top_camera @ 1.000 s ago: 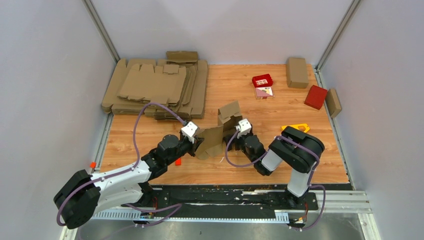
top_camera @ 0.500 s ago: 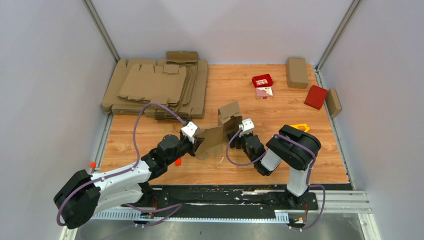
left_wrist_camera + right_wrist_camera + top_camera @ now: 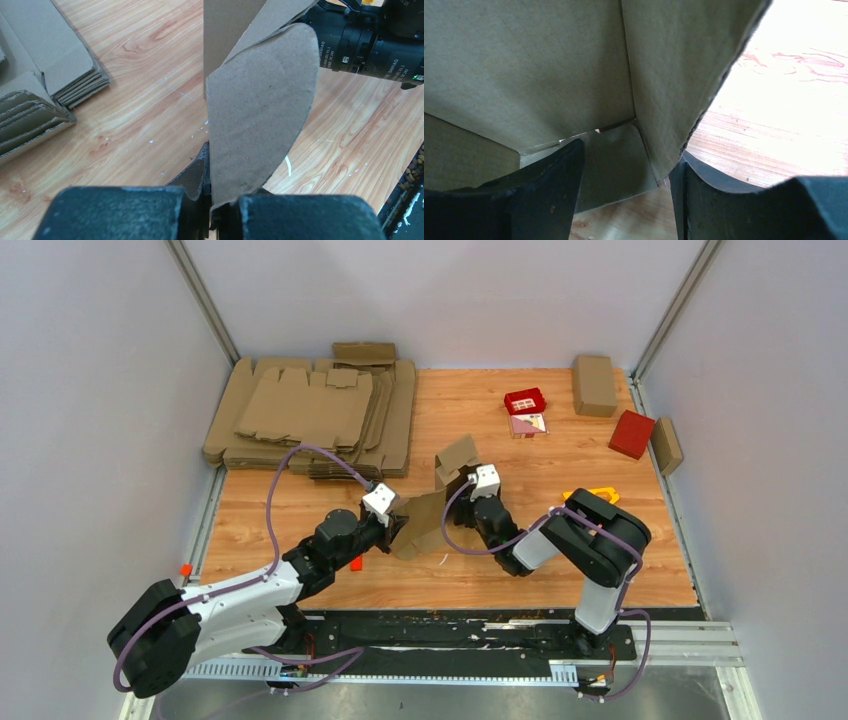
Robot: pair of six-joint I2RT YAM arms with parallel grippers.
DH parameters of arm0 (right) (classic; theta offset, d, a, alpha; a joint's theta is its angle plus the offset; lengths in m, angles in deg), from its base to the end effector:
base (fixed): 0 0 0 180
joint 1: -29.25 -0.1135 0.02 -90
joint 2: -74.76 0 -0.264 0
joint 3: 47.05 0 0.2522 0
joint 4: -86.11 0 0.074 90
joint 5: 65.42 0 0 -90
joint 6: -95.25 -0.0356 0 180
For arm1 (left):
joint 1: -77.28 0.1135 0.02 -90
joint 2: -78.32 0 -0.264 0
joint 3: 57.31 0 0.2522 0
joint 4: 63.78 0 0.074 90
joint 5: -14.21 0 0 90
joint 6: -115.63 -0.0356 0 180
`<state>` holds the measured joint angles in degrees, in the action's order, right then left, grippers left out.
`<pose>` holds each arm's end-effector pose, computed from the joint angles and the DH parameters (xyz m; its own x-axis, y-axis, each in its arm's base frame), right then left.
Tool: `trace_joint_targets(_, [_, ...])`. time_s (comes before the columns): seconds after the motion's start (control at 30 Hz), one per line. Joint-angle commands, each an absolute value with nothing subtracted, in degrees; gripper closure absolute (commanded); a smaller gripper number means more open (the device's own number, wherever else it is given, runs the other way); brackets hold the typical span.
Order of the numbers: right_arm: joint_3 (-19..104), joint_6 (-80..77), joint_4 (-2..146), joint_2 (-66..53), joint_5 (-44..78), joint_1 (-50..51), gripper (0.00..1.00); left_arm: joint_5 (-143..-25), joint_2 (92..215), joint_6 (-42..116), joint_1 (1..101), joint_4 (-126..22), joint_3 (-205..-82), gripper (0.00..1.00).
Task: Fold the paper box
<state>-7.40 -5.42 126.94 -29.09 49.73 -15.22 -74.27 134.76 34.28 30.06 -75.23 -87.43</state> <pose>0.2179 0.1927 0.1006 -0.3440 -0.1029 -0.9333 -0.2972 0.9548 0.0043 0.1406 -0.1506 0.1935 -0.2800 0.0813 -0.9565 0.6819 0.7182 -0.1386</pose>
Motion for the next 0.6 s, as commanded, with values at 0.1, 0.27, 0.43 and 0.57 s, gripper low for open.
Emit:
trace_joint_targets(0.1, [-5.47,-7.56,110.2,-29.92,55.92,-15.91,0.39,-75.0,135.32,34.84,29.79,-71.11,-88.12,0.94])
trace_joint_targets(0.27, [-5.12,-6.9,109.17,-27.11,54.51,-16.9,0.39,-74.75,135.32,34.95,29.75,-71.07,-88.14,0.93])
trace_joint_targets(0.43, [-4.59,-6.94,105.62,-20.71,51.28,-17.38,0.39,-74.82,135.42,35.34,29.79,-71.29,-88.13,0.92])
trace_joint_targets(0.57, [-5.19,-7.01,104.31,-15.87,47.6,-17.42,0.43,-75.41,135.25,35.73,29.76,-71.91,-87.98,0.91])
